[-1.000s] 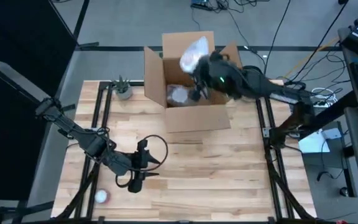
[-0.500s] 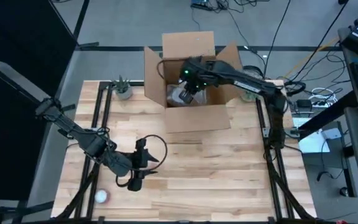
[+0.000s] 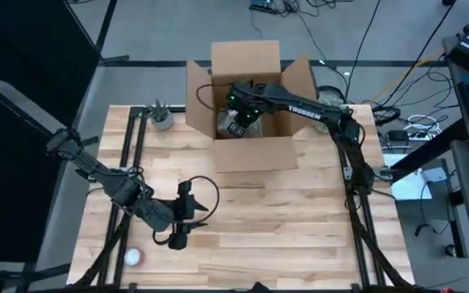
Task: Wrap mug
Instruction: Put the wrapped orange mug into the cardboard box, then return to Home Position
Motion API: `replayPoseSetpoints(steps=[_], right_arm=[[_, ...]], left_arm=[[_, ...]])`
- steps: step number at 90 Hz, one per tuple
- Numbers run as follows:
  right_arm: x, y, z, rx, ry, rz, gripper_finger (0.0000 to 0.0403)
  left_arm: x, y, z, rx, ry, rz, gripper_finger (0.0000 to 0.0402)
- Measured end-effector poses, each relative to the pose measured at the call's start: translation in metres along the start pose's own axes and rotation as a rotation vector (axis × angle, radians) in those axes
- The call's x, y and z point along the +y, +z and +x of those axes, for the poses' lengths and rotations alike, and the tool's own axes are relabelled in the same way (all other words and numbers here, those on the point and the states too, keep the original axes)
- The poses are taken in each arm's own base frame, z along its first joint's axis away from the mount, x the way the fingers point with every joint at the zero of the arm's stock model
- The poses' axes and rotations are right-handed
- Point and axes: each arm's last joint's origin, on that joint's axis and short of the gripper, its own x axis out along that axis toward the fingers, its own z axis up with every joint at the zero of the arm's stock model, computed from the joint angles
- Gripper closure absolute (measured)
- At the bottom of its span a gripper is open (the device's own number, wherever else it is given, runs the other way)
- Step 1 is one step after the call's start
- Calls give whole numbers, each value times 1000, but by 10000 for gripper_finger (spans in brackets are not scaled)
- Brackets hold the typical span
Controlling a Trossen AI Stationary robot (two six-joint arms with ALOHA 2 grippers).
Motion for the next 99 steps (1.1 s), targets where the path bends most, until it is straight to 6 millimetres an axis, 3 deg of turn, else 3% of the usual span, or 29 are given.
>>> replayPoseSetpoints(steps=[20, 29, 45, 65, 83, 99], right_arm=[[-5, -3, -4, 24, -19, 23, 242], [-5, -5, -22, -2, 6, 27, 204], [-7, -7, -74, -126, 30, 30, 165], [-8, -24, -146, -281, 68, 37, 161], [16, -58, -202, -336, 165, -44, 165], [40, -96, -238, -322, 230, -138, 165]], left_arm=[[0, 0, 0, 2, 0, 1, 219], [0, 0, 0, 2, 0, 1, 219], [0, 0, 0, 2, 0, 1, 219], [0, 0, 0, 1, 0, 1, 219], [0, 0, 0, 2, 0, 1, 219], [3, -1, -6, 11, 10, 6, 221]])
